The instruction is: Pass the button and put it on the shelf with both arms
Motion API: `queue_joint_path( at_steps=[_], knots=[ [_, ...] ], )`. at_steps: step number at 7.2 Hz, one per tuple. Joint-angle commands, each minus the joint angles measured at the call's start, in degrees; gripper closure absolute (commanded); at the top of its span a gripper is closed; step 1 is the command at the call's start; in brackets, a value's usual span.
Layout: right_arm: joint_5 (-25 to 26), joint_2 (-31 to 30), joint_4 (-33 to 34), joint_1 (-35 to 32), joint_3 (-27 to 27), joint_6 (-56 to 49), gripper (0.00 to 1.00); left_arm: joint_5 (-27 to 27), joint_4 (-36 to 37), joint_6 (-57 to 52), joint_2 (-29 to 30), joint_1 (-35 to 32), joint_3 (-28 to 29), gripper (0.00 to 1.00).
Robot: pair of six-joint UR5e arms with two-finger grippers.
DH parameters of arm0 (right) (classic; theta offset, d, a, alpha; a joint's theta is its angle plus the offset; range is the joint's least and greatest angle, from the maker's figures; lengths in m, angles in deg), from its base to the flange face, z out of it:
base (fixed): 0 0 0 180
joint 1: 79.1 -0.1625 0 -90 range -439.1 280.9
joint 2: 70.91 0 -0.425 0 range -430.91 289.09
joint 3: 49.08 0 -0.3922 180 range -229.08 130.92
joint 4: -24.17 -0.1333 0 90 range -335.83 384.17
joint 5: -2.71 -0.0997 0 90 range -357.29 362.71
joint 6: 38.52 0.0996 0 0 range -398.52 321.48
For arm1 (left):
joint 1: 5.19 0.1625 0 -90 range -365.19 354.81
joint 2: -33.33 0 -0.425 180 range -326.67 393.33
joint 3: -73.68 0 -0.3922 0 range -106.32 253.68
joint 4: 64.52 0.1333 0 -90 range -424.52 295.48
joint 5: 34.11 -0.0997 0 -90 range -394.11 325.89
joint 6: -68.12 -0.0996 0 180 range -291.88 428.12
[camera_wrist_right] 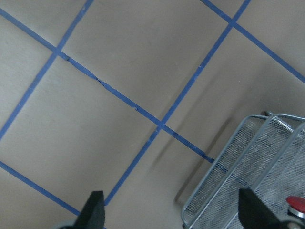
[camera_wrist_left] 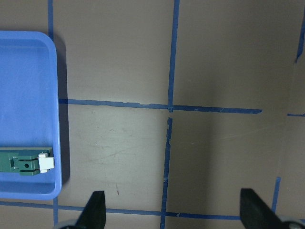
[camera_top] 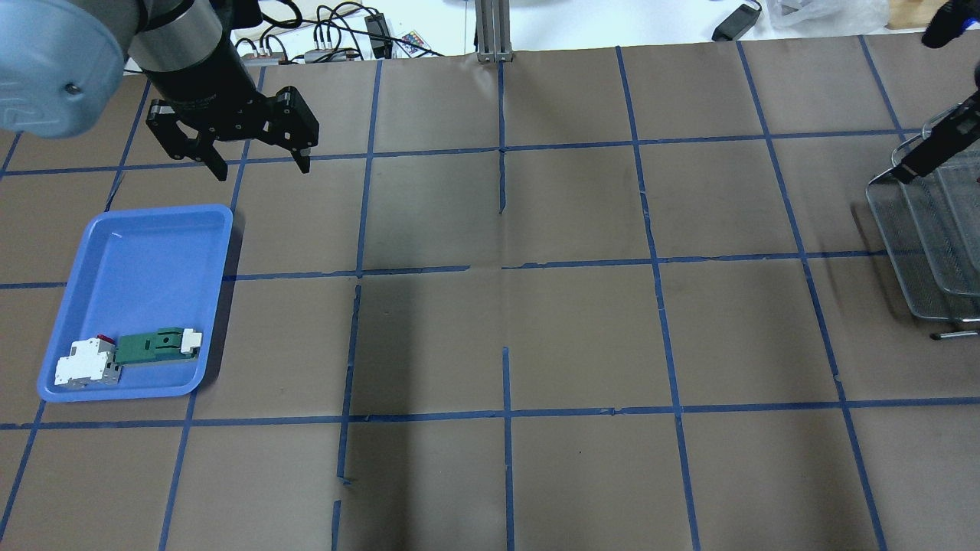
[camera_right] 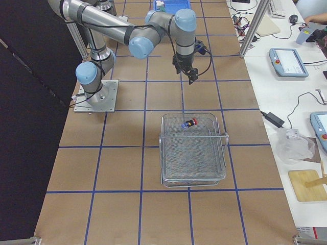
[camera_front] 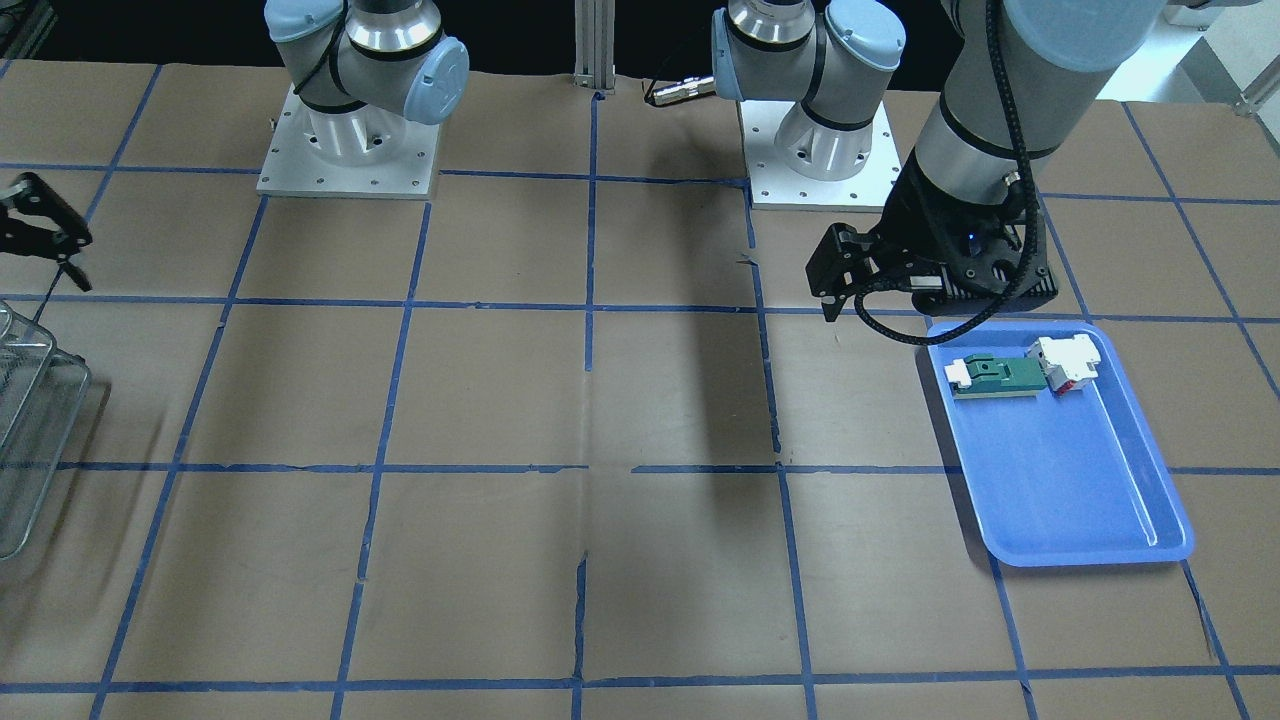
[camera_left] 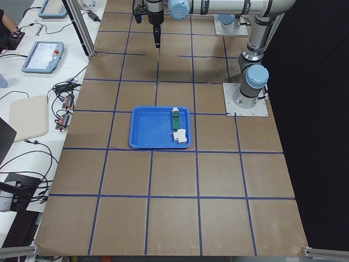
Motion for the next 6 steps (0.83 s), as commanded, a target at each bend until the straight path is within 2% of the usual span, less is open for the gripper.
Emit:
queue_joint_path(
  at_steps=[1,2,3,4,6],
  knots=[
    [1.3,-3.1,-4.8,-13.4,-0.9,23.5,0.0,0.0,0.0,0.0,-0.3,0.0,0.0,0.0],
    [3.5,-2.9,-4.6,-19.8,-1.7,31.8,0.0,0.0,0.0,0.0,-0.3,0.0,0.0,0.0],
    [3.4,-2.4,-4.9,-23.6,-2.9,40.9,0.0,0.0,0.0,0.0,-0.3,0.0,0.0,0.0],
    [3.2,-1.6,-5.6,-25.5,-4.1,46.5,0.0,0.0,-0.2,0.0,-0.4,0.0,-0.1,0.0],
    [1.6,0.7,-11.5,-26.0,-8.8,52.7,0.0,0.0,-0.2,0.1,-0.4,0.0,-0.3,0.0]
  ],
)
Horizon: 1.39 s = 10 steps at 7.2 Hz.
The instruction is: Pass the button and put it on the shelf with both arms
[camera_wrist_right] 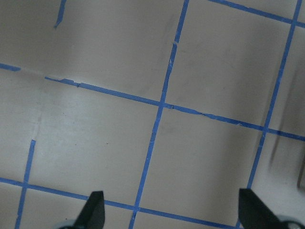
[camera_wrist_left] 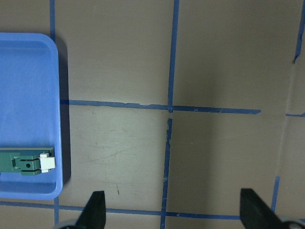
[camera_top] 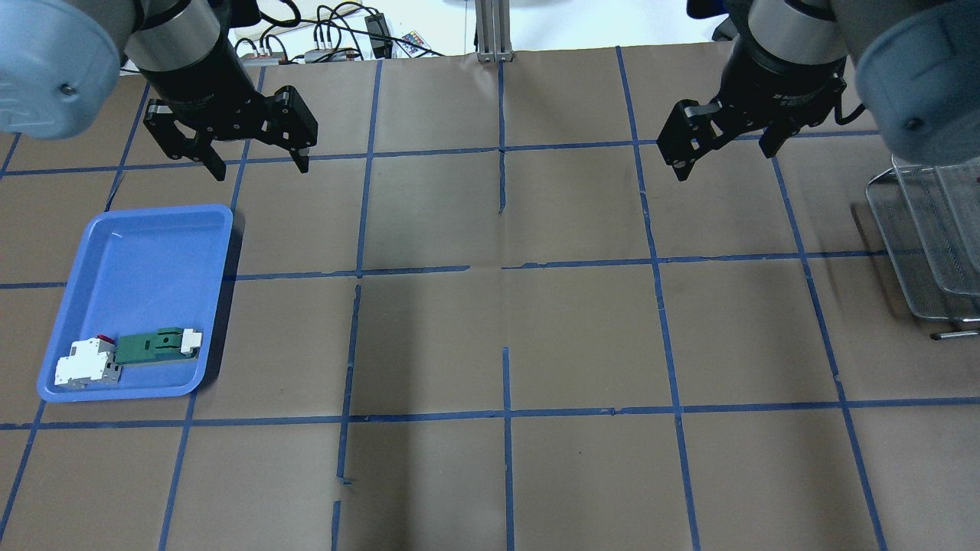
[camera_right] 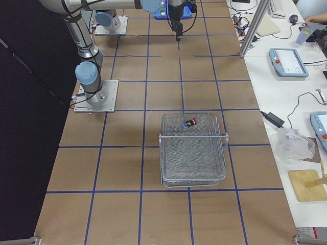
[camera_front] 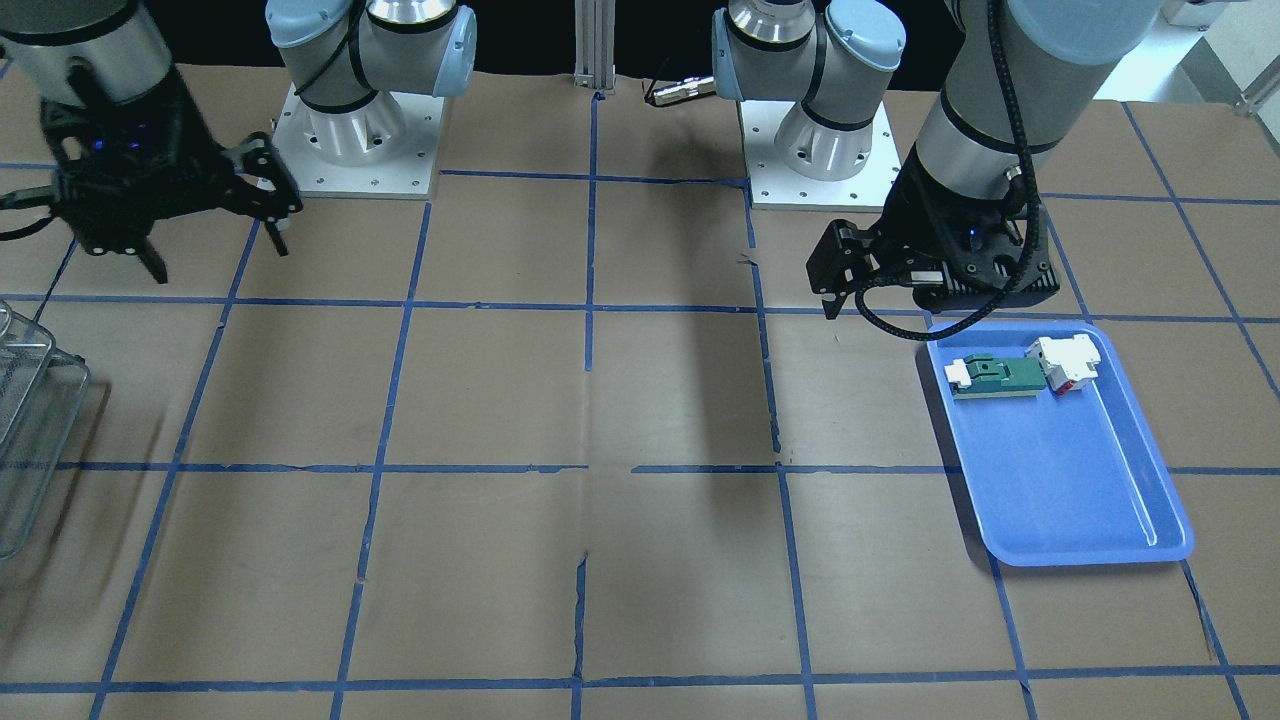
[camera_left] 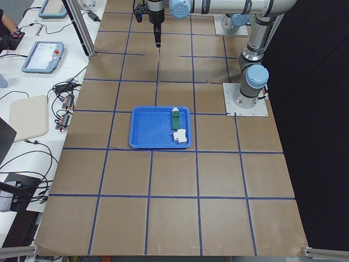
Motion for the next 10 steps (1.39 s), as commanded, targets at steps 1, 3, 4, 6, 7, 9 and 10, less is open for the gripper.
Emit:
queue_joint_path(
  at_steps=[1,3,4,6,7,9,10],
  knots=[
    [-2.3,3.7,-6.4,-0.7,-6.8,8.9,0.0,0.0,0.2,0.3,0.0,-0.1,-0.4,0.0],
    [1.8,5.1,-8.7,-2.3,-8.9,10.4,0.0,-0.1,0.3,0.1,-0.1,0.0,0.1,0.0],
    [1.5,5.3,-8.5,-2.3,-8.9,10.5,0.0,-0.1,0.5,0.0,-0.4,0.0,0.0,0.0],
    [1.0,5.4,-8.5,-2.5,-9.5,12.0,0.0,-0.1,0.5,0.1,-0.8,-0.4,-0.5,0.0],
    [1.2,5.3,-8.6,-2.5,-9.5,12.0,0.0,-0.1,0.5,0.1,-0.9,-0.4,-0.4,0.0],
    [-1.2,5.7,-8.7,-1.4,-9.1,12.0,0.0,-0.1,0.5,0.0,-0.9,-0.4,-0.5,0.0],
    [-1.3,5.6,-8.6,-1.3,-8.4,11.8,0.0,-0.1,0.5,0.0,-0.8,-0.4,-0.3,0.0]
  ],
)
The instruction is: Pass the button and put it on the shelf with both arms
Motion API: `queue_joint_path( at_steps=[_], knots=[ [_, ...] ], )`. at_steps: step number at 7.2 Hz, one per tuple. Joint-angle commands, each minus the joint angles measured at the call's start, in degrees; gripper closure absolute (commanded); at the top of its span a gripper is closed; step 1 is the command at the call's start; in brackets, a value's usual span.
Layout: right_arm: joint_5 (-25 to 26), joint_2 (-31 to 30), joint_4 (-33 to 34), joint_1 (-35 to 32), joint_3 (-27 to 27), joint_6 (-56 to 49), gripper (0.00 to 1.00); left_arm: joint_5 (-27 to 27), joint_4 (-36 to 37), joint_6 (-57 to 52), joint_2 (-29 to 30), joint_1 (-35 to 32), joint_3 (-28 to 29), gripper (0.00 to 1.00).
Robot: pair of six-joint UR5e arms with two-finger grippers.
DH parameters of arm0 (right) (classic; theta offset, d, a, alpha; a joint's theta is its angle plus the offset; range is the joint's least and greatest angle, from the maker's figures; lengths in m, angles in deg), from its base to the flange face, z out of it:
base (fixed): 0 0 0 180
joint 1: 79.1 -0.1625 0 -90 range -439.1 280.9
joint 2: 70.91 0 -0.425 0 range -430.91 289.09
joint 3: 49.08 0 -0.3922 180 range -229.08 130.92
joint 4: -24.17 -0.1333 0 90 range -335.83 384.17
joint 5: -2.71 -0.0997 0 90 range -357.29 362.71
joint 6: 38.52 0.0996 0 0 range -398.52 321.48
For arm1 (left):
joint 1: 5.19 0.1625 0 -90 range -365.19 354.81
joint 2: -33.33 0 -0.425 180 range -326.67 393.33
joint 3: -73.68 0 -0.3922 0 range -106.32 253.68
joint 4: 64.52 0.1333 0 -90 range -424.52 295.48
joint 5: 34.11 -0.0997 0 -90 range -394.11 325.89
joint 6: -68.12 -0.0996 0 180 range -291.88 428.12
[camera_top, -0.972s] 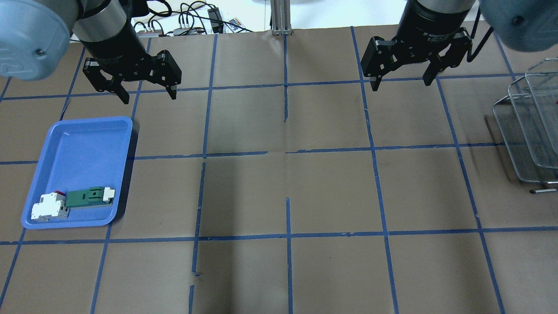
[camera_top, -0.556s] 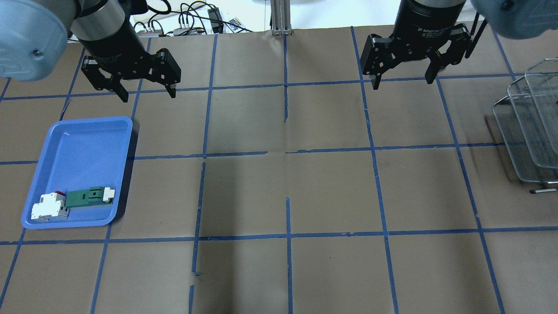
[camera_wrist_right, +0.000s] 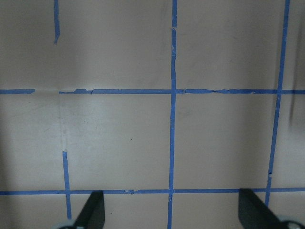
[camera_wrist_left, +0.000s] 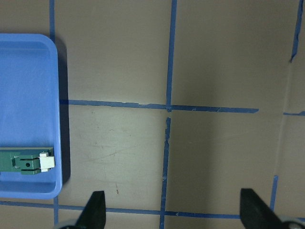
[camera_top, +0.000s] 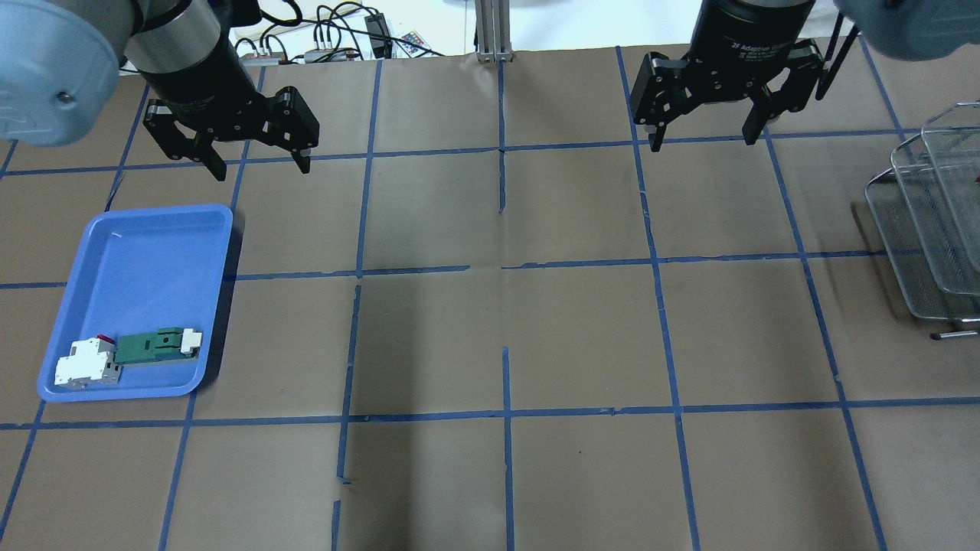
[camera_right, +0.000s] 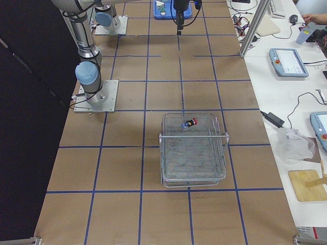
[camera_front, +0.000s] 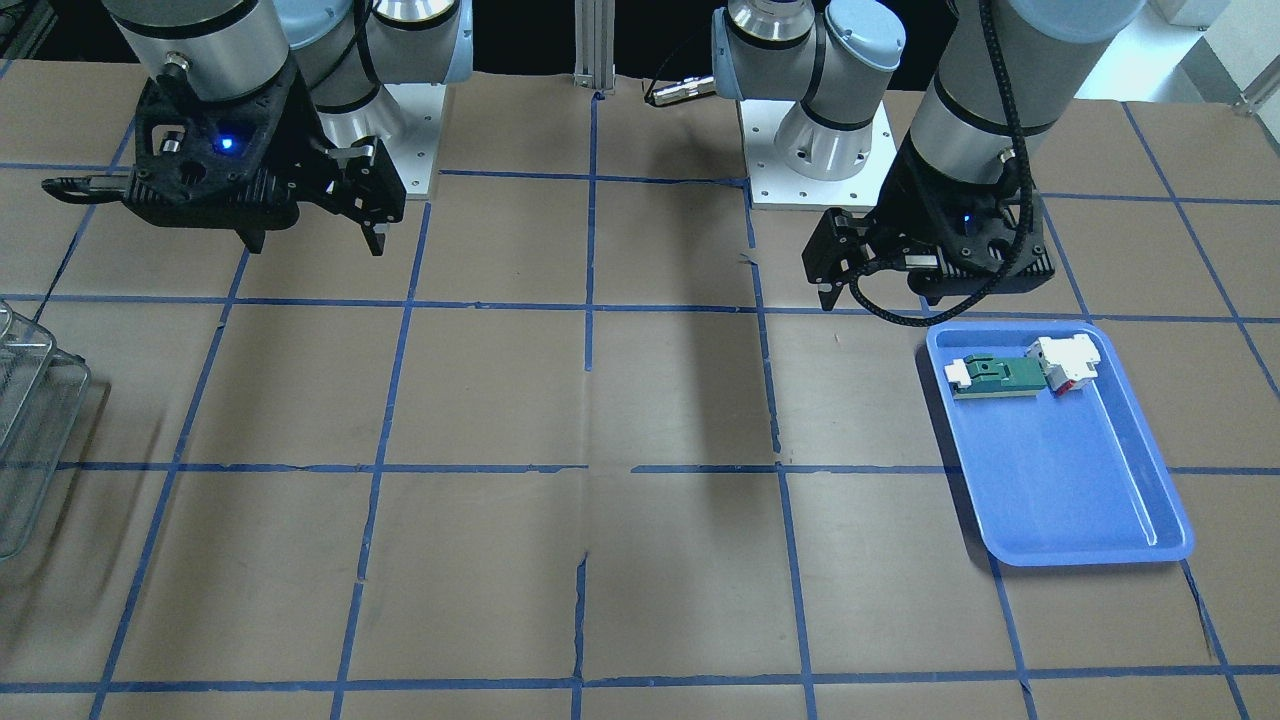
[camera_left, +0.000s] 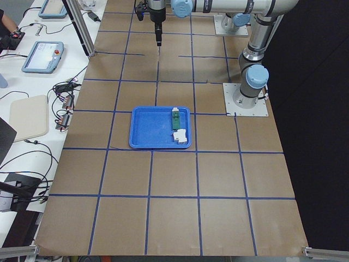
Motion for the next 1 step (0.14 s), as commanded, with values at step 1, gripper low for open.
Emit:
queue_joint_path(
  at_steps=[1],
  knots=[
    [0.0,-0.2,0.0,0.5,0.7,-0.8,0.0,0.0,0.0,0.0,0.1,-0.1,0.2,0.0]
  ],
)
